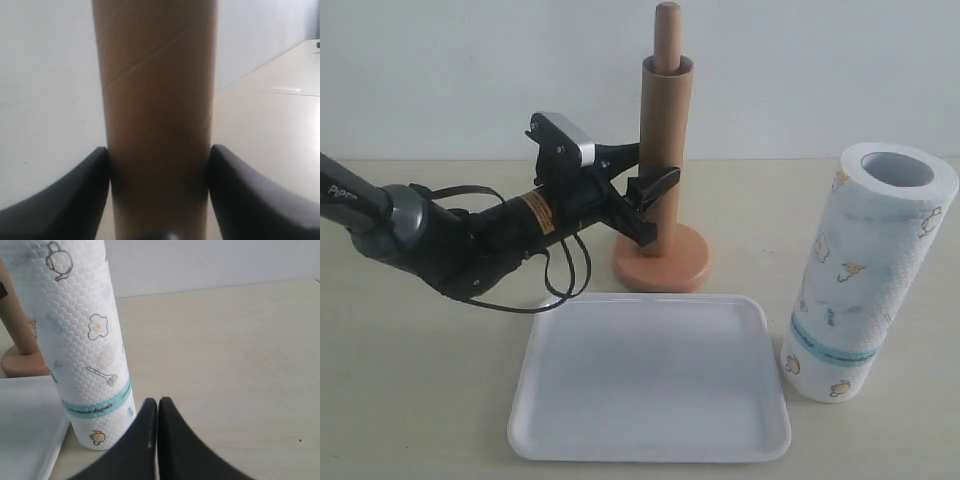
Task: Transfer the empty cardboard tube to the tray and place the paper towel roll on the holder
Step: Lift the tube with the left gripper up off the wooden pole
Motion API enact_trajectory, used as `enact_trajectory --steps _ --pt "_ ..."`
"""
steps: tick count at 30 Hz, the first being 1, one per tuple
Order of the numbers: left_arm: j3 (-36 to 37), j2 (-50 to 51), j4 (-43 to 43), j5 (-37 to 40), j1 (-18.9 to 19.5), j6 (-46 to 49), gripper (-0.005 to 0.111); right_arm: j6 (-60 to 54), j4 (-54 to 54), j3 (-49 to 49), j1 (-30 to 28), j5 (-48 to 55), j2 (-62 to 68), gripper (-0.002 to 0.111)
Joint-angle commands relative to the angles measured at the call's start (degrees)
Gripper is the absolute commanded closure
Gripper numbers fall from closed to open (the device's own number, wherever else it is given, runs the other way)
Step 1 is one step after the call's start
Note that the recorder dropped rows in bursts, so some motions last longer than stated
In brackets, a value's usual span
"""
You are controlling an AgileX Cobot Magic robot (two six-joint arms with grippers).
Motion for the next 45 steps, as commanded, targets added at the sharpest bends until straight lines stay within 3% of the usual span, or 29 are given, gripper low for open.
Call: enact_trajectory --steps 1,8,19,33,38,42,45 --pt "-0.4 -5.6 -1.7 0.0 -0.1 -1.0 0.103 -0.1 0.0 0.0 -0.3 -0.3 -0.2 0.108" --pt "-0.6 -13.3 -1.7 0.0 -0.1 -2.0 0.103 -0.1 0.0 0.0 -0.3 -0.3 -0.2 0.108" --pt "-6.7 -21.9 -0.3 0.0 -0.1 -11.9 0.103 -0.1 0.0 0.0 -0.3 -0.3 -0.2 0.108" --pt "-7.8 -34.9 1.0 9.5 -0.1 -13.0 0.103 -0.1 0.0 0.0 -0.3 -0.3 -0.2 0.108" --pt "-7.8 -41.5 10.3 23.2 -0.1 -22.3 0.103 -0.1 0.0 0.0 -0.3 -0.3 -0.2 0.108" --pt "-7.8 -46.3 24.7 36.8 -0.1 -32.6 0.103 -0.1 0.0 0.0 -0.3 -0.3 -0.2 0.108" --pt "-7.1 -49.6 39.2 41.1 -0.1 -44.1 0.103 -0.1 0.0 0.0 -0.3 -0.3 -0.2 0.108"
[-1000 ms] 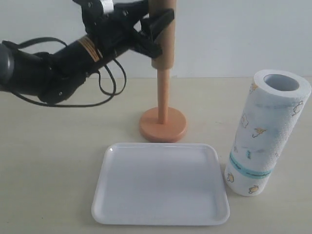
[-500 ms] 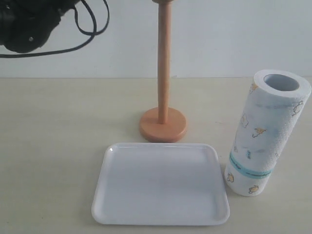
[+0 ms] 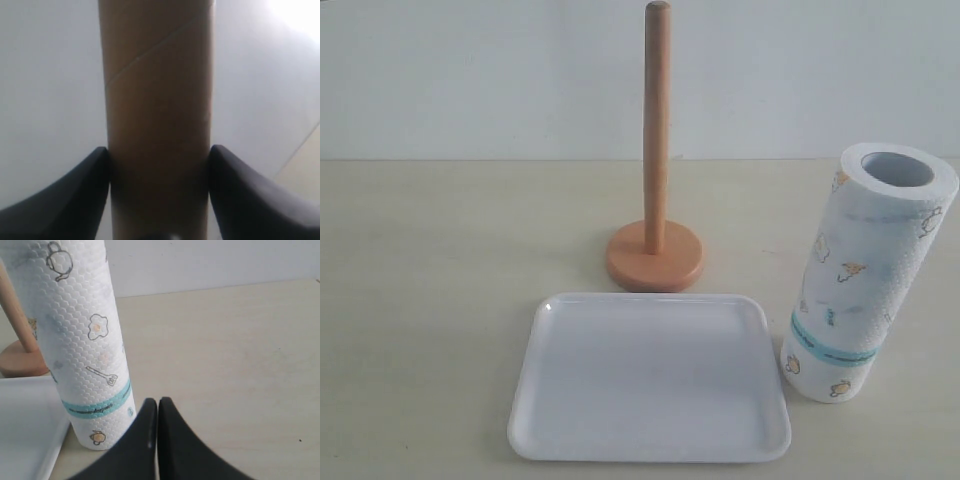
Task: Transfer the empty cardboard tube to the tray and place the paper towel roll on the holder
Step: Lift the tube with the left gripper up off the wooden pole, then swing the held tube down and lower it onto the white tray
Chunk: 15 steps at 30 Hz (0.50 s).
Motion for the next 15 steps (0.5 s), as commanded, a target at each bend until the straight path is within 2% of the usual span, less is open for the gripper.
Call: enact_trajectory --steps 1,8,15 --pt "0.8 -5.0 21.4 7.9 -0.1 -16.6 0.103 -0.1 0.0 0.0 -0.3 -0.3 -0.2 0.108" --pt "5.6 -10.8 46.6 6.8 -0.1 -37.0 0.103 -0.1 0.0 0.0 -0.3 -0.3 -0.2 0.108" --pt "13.5 -12.9 46.6 5.3 -0.1 -33.3 0.103 -0.1 0.0 0.0 -0.3 -0.3 -0.2 0.108"
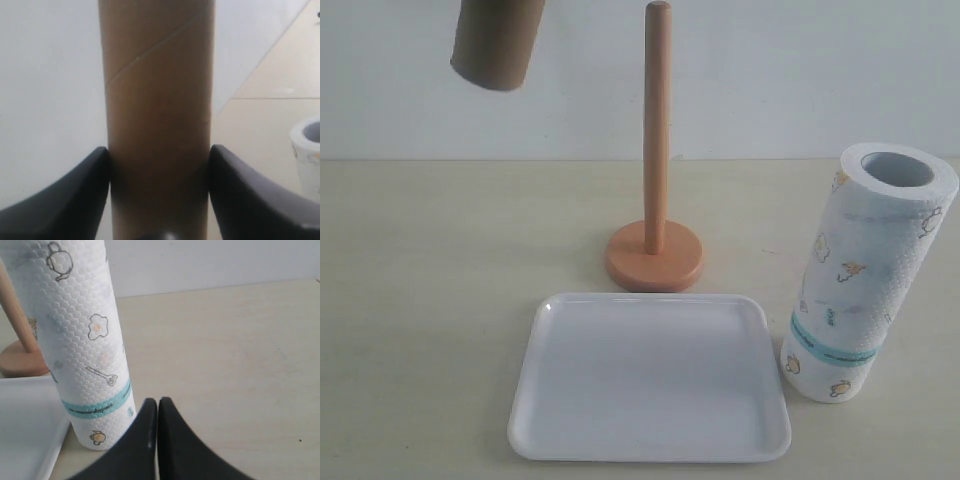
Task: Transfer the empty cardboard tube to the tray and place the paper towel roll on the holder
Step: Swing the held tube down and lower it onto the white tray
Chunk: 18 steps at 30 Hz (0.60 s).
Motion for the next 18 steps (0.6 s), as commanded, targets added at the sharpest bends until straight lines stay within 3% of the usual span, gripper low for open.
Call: enact_trajectory --steps 1,10,16,18 --pt "4.6 -0.7 0.9 -0.8 -0.1 1.1 0.103 -0.1 0.0 0.0 -0.3 -0.3 -0.2 0.108" --pt "10.4 -0.6 0.9 -0.5 -1.6 4.1 0.103 -0.1 0.0 0.0 -0.3 -0.3 -0.2 0.108" --pt "14.1 0.0 0.9 5.6 -9.4 12.0 0.103 -0.1 0.0 0.0 -0.3 -0.3 -0.2 0.108" --pt "15.6 1.7 0.9 10.8 -14.0 14.8 0.103 -0.1 0.0 0.0 -0.3 -0.3 -0.2 0.108"
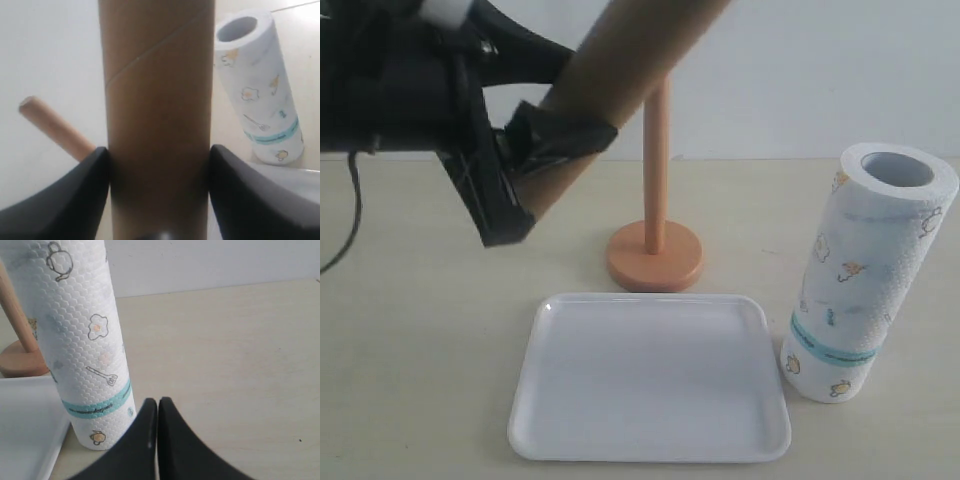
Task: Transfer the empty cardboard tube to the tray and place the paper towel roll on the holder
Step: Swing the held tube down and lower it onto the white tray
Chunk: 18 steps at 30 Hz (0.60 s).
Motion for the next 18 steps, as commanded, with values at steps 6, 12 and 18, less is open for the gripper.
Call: enact_trajectory --steps 6,12,18 --pt "4.3 11.4 -0.3 19.5 -13.7 6.4 0.103 -0.1 0.0 0.0 -0.3 -0.3 -0.2 0.108" --pt "4.3 24.7 -0.3 26.8 -17.5 11.2 0.103 -0.1 0.0 0.0 -0.3 -0.3 -0.2 0.108" --pt "4.3 30.5 -0.7 35.5 -21.0 16.2 0.103 -0.1 0.0 0.0 -0.3 -0.3 -0.2 0.108"
